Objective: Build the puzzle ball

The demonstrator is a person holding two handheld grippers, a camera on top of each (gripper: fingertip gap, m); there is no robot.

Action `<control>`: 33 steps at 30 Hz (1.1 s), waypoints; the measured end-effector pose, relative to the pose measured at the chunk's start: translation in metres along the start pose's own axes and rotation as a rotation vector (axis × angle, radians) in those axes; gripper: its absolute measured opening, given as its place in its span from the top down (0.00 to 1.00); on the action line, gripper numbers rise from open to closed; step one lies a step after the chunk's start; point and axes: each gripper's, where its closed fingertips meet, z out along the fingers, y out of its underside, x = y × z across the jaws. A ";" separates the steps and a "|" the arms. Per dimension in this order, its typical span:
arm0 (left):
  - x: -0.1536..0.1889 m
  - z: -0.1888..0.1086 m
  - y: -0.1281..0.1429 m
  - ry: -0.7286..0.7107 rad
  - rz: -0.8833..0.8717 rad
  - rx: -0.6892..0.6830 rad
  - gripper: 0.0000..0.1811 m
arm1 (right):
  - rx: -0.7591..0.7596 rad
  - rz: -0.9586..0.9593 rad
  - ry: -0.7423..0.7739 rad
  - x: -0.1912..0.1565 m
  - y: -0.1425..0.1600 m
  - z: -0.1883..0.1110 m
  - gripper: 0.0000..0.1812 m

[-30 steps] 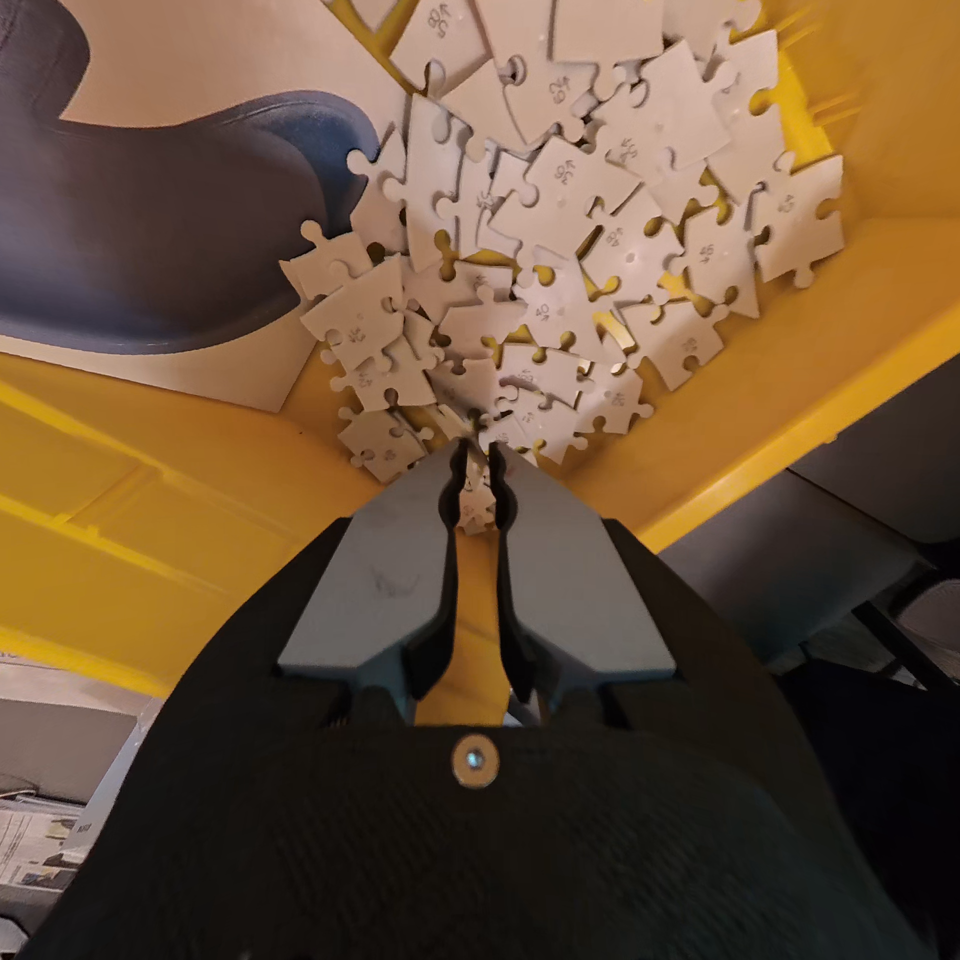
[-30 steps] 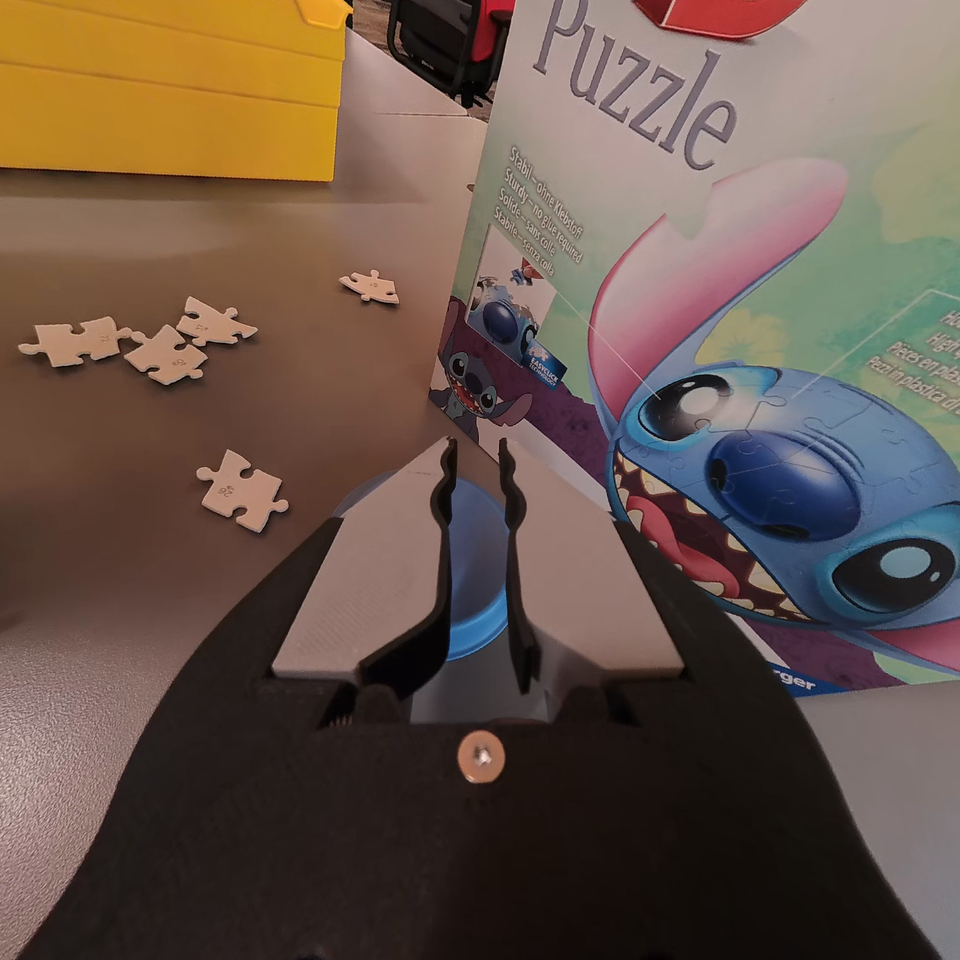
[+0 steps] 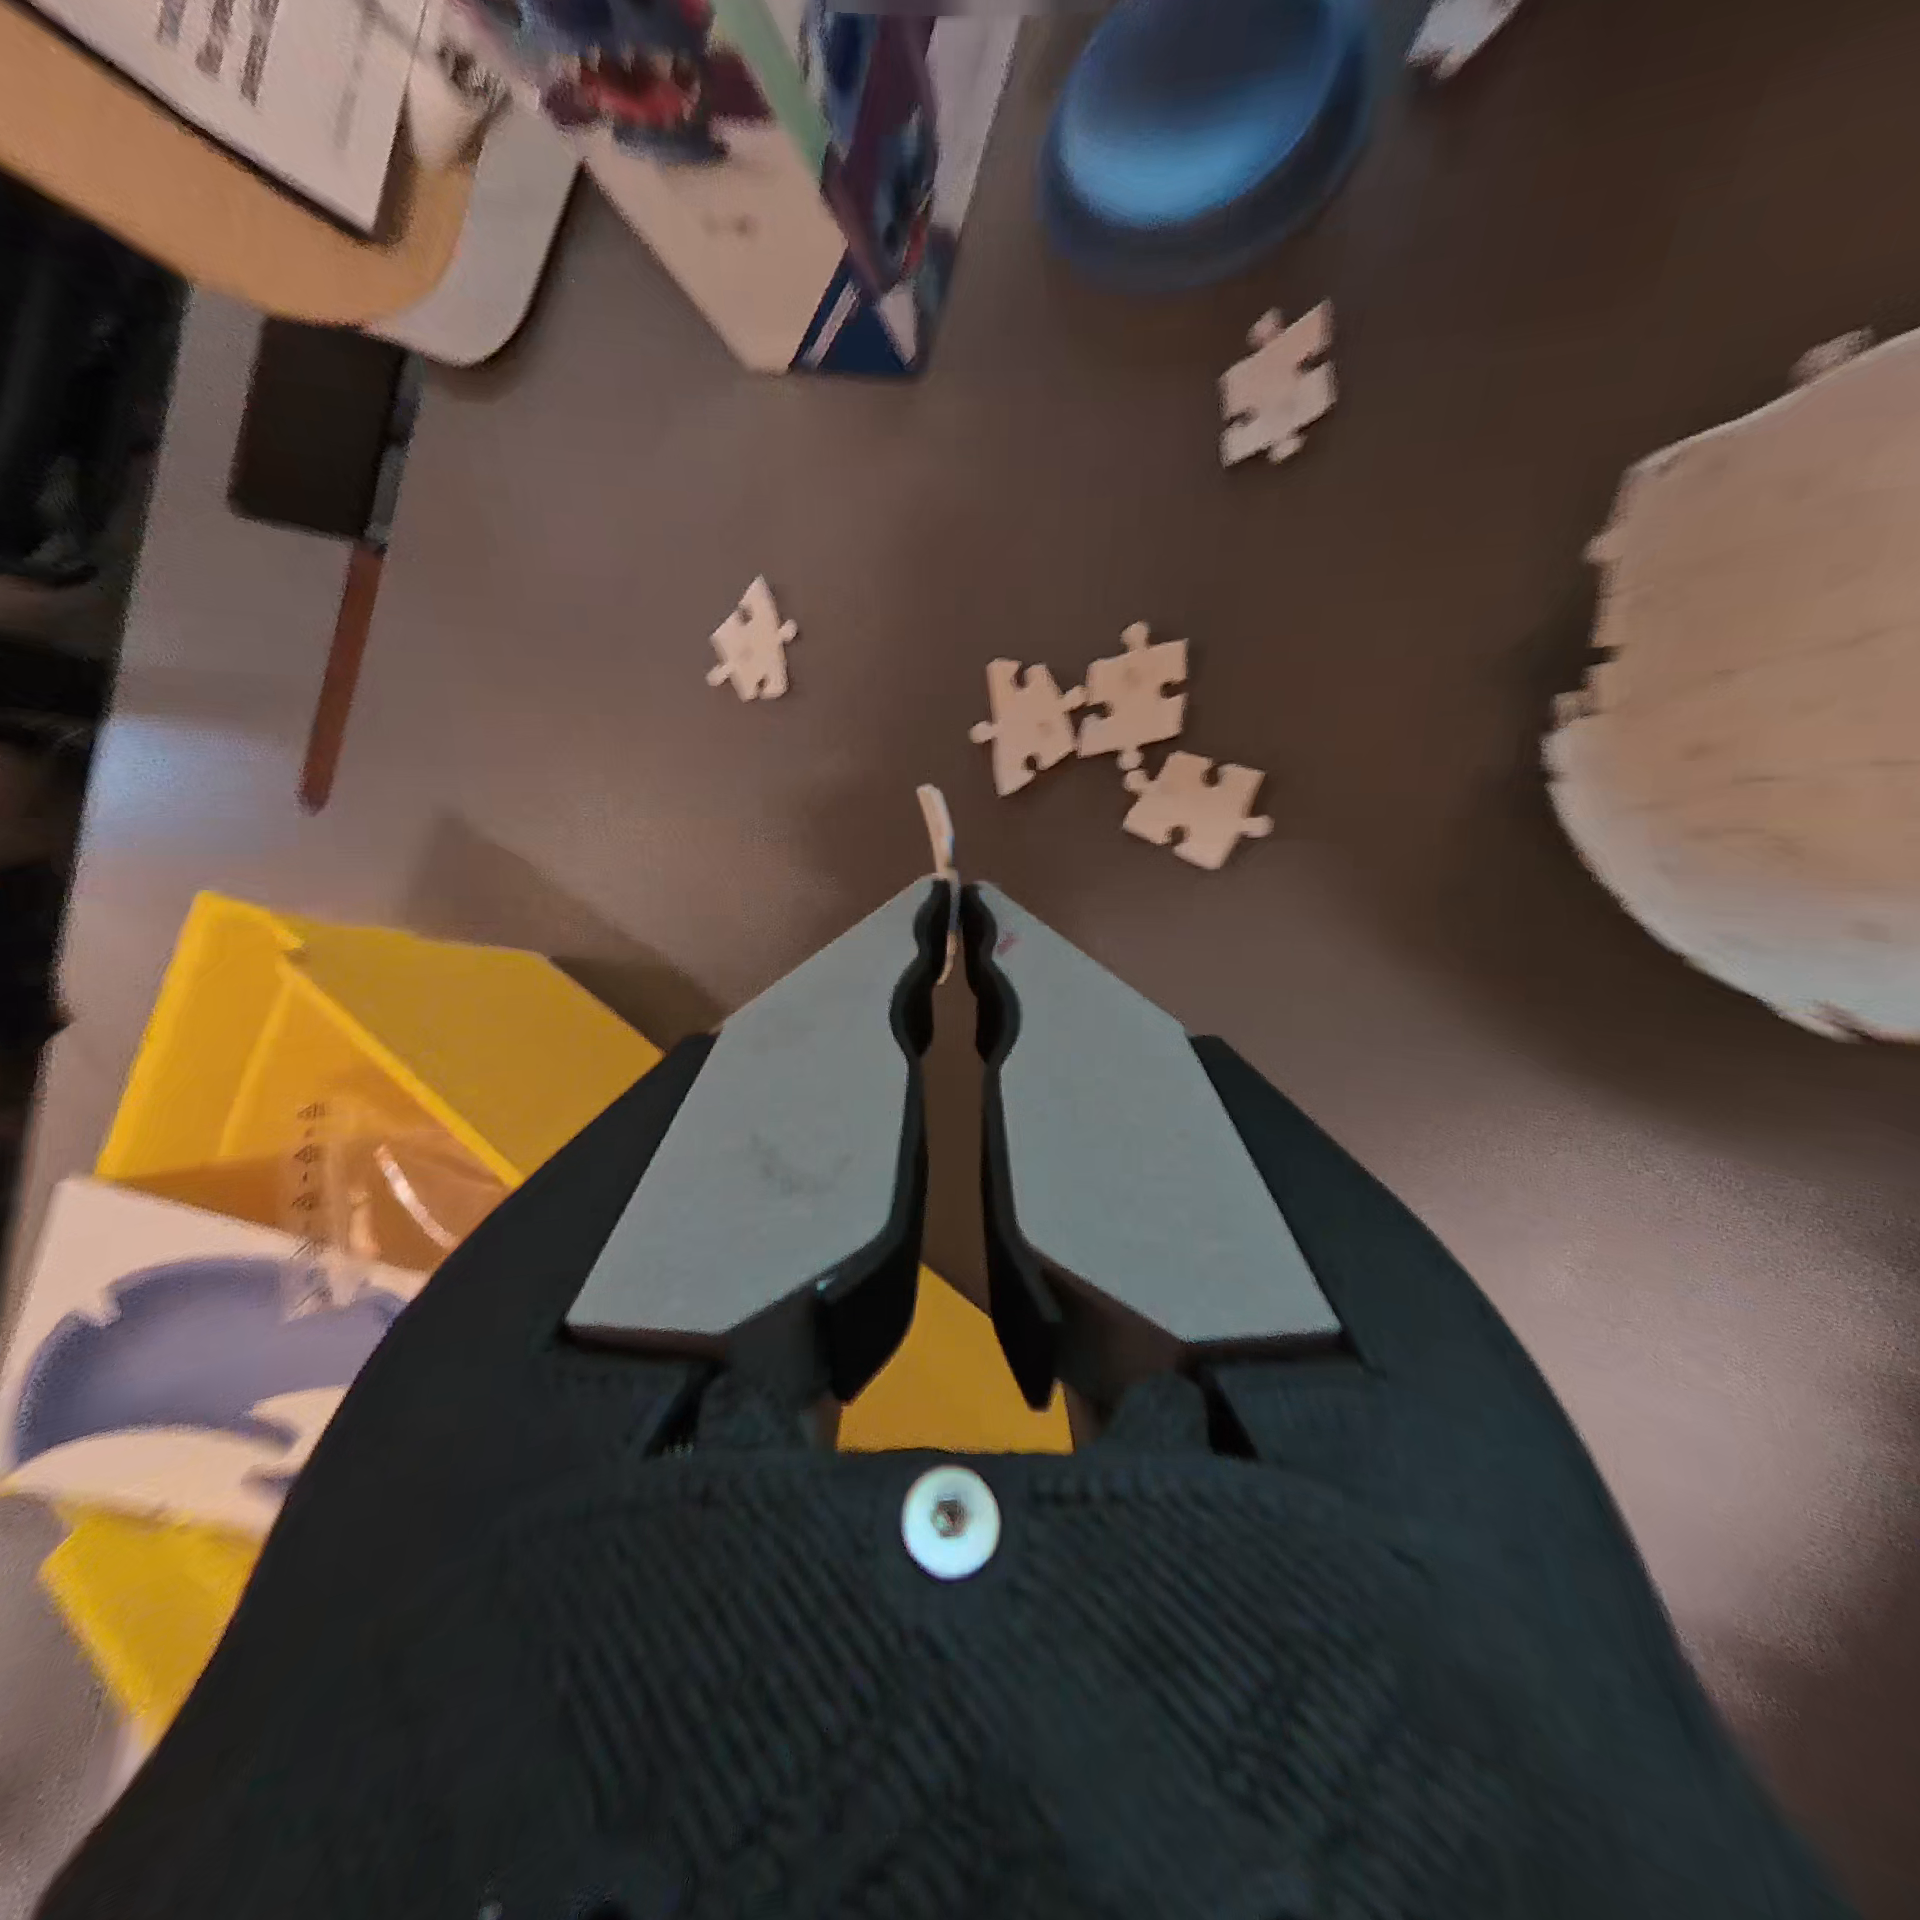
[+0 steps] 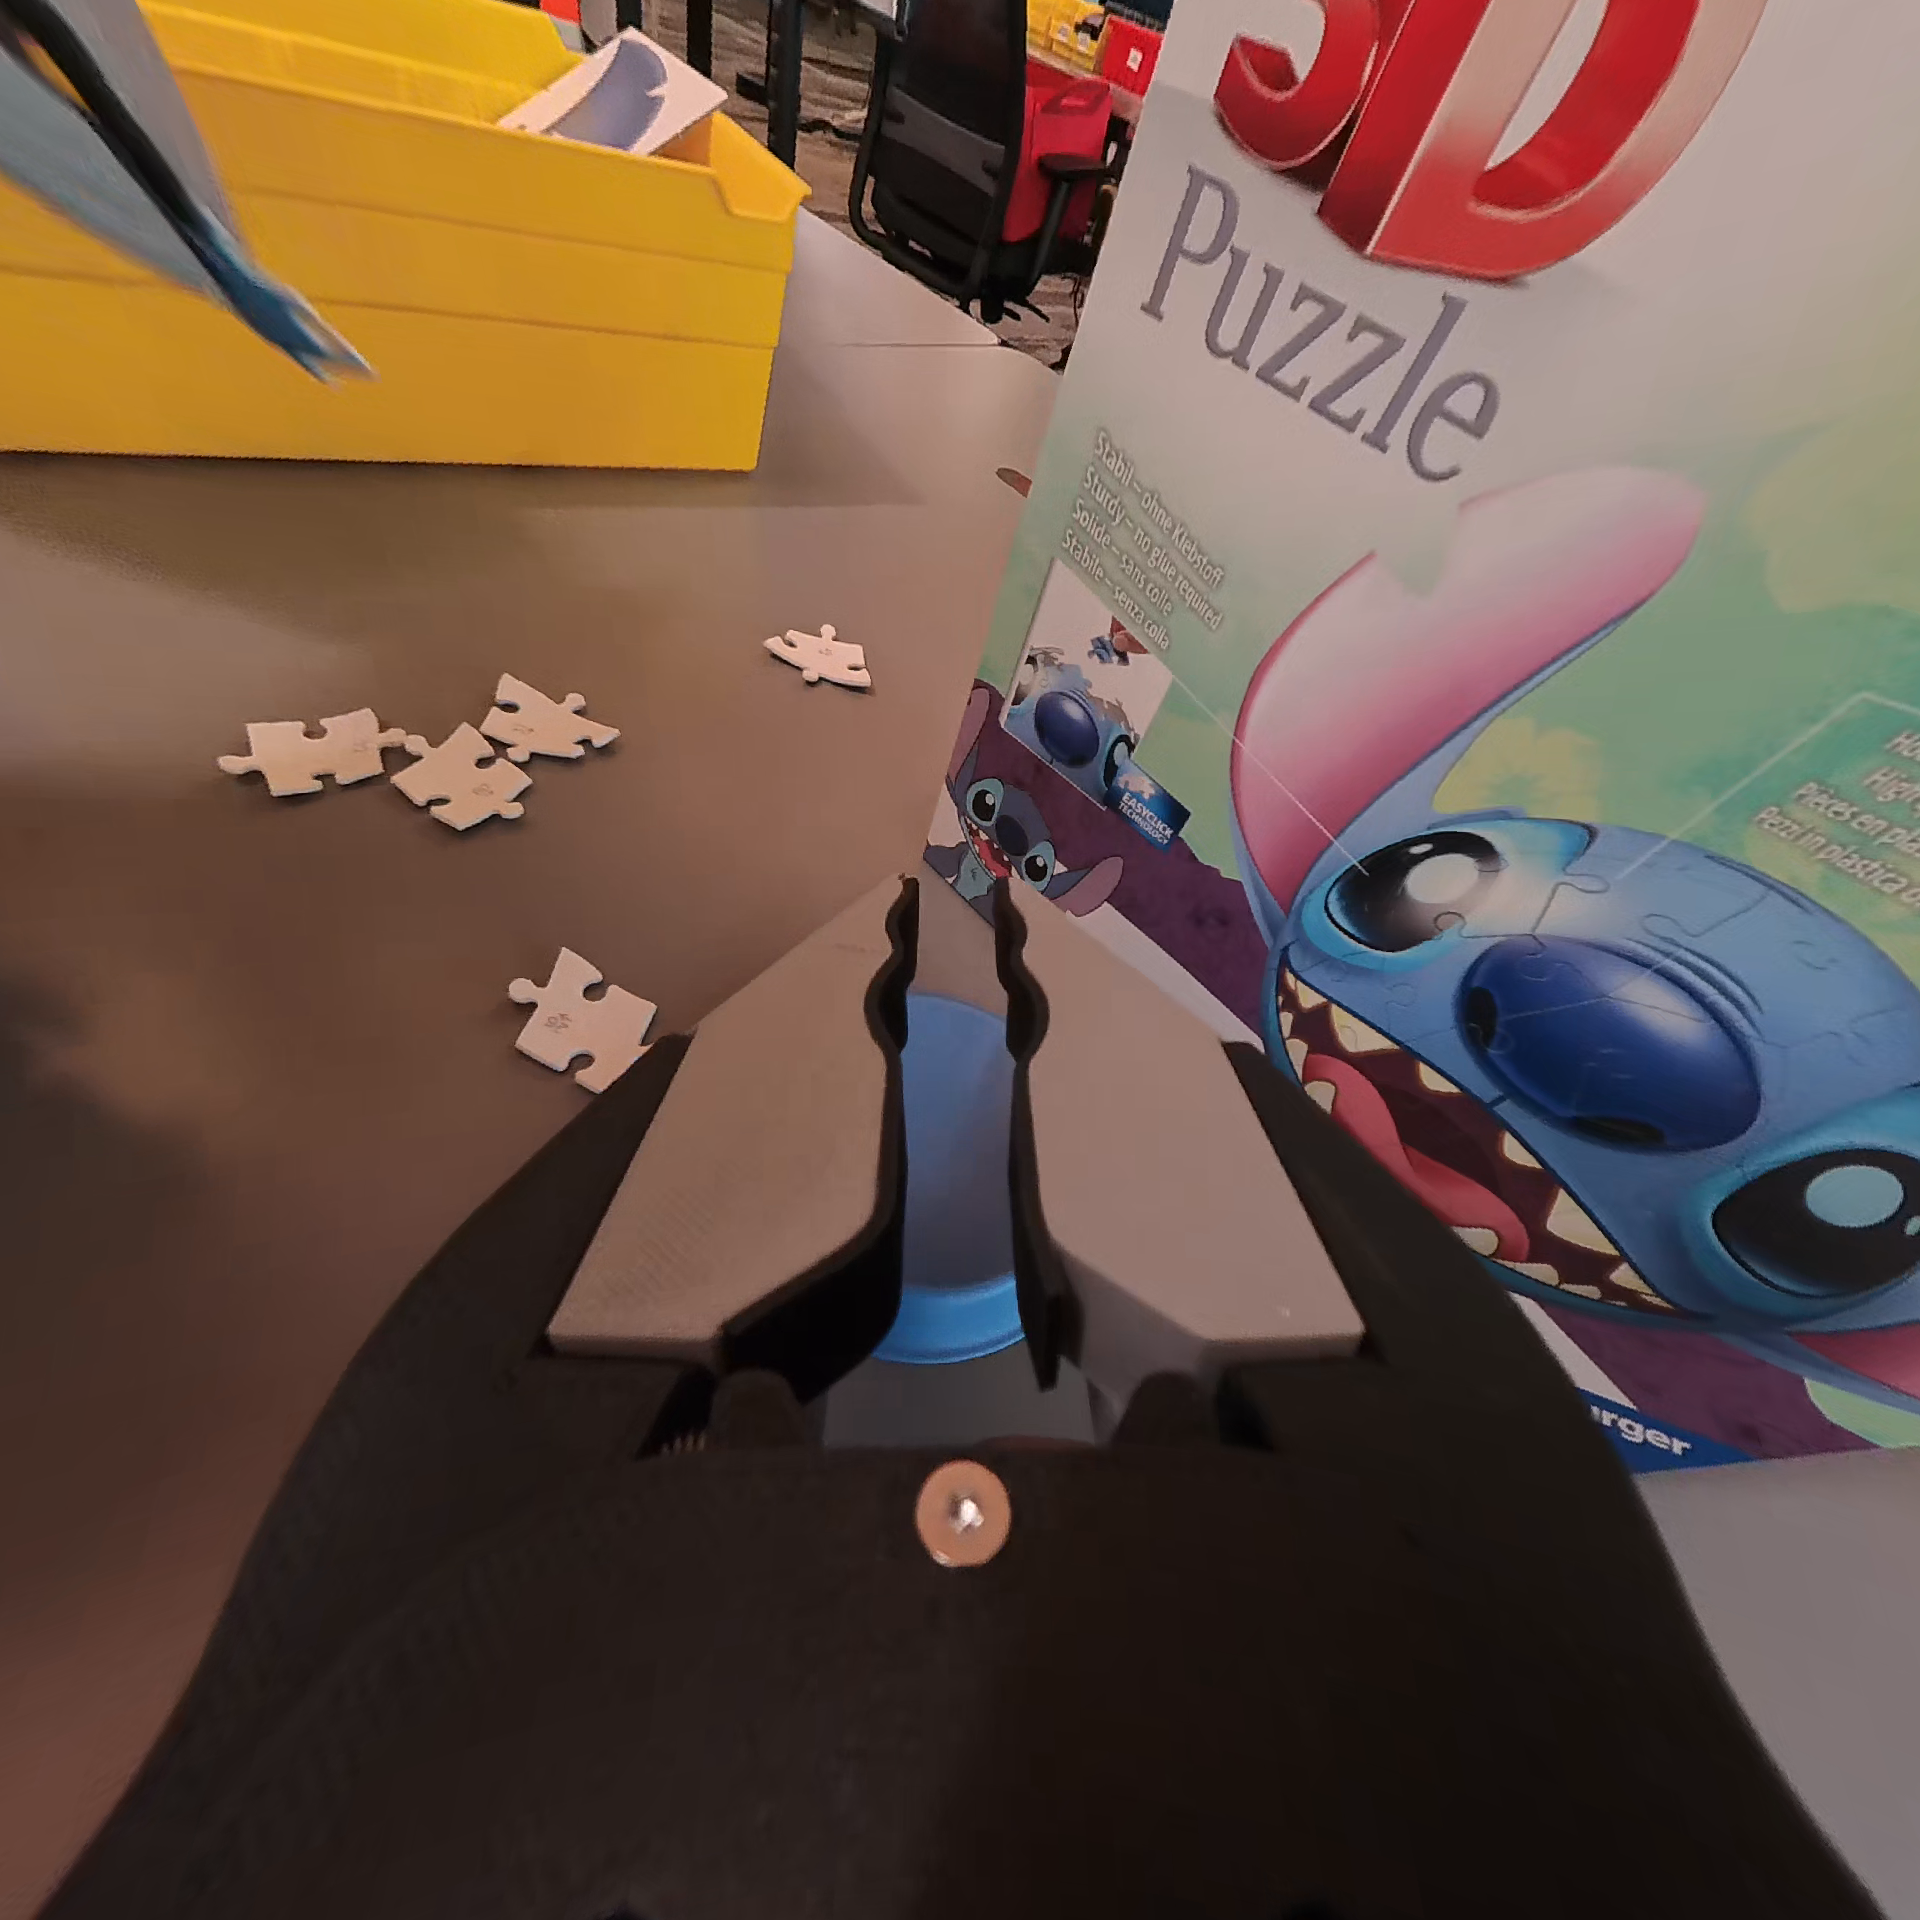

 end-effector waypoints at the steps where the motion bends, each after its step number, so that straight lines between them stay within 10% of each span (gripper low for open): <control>1: -0.003 0.009 0.006 -0.081 0.027 -0.061 1.00 | 0.004 -0.001 0.002 0.000 -0.001 -0.001 0.94; 6: -0.004 0.029 0.029 -0.294 0.218 -0.273 1.00 | 0.009 0.004 0.012 0.002 -0.002 -0.002 0.94; 19: 0.019 0.029 0.032 -0.065 0.185 -0.265 0.84 | -0.006 0.014 0.036 0.007 0.002 -0.001 0.94; 33: -0.089 -0.086 0.050 -0.134 -0.250 0.011 0.75 | -0.007 0.009 0.030 0.006 0.002 -0.001 0.94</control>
